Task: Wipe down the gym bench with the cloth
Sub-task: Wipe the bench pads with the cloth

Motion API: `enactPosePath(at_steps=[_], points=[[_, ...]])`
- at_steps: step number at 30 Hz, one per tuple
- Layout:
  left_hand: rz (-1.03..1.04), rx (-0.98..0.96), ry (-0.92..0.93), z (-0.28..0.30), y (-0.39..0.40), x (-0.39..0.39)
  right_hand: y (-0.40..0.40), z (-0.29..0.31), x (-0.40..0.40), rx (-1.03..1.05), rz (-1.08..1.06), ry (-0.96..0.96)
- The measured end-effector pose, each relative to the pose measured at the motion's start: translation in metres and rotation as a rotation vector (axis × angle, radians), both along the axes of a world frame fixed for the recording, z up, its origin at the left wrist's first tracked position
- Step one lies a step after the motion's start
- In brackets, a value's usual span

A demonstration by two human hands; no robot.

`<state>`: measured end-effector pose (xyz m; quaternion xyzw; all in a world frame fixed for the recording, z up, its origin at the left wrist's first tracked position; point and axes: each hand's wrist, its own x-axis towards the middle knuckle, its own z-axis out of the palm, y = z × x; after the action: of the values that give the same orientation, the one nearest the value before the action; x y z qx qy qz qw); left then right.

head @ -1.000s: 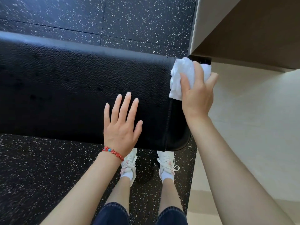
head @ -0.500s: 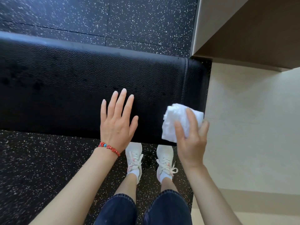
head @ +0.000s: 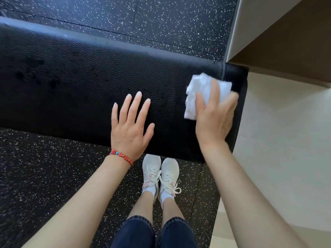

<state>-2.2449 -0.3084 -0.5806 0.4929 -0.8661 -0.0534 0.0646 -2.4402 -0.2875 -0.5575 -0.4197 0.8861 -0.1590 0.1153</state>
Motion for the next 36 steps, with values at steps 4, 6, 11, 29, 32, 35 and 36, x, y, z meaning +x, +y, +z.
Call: enactPosePath(at_steps=[4,6,11,29,32,35,36], points=[[0.001,0.005,0.007,0.000,-0.001,0.000,0.063,-0.001,0.038,-0.018,0.137,0.041],[-0.003,0.014,0.016,0.001,-0.001,0.000,0.068,-0.003,0.041,-0.011,0.164,0.068],[0.005,0.022,0.062,0.007,-0.005,0.009,-0.011,0.004,0.025,0.032,0.021,-0.011],[0.043,-0.021,0.003,-0.002,-0.045,0.087,-0.055,0.002,0.093,0.004,0.085,0.065],[0.043,-0.024,0.018,-0.001,-0.046,0.086,-0.092,-0.001,0.092,0.023,0.039,0.051],[0.037,0.007,0.029,0.003,-0.047,0.086,-0.063,-0.004,0.113,-0.035,0.102,0.071],[0.037,0.017,0.032,0.004,-0.047,0.086,-0.044,-0.005,0.125,-0.055,0.154,0.103]])
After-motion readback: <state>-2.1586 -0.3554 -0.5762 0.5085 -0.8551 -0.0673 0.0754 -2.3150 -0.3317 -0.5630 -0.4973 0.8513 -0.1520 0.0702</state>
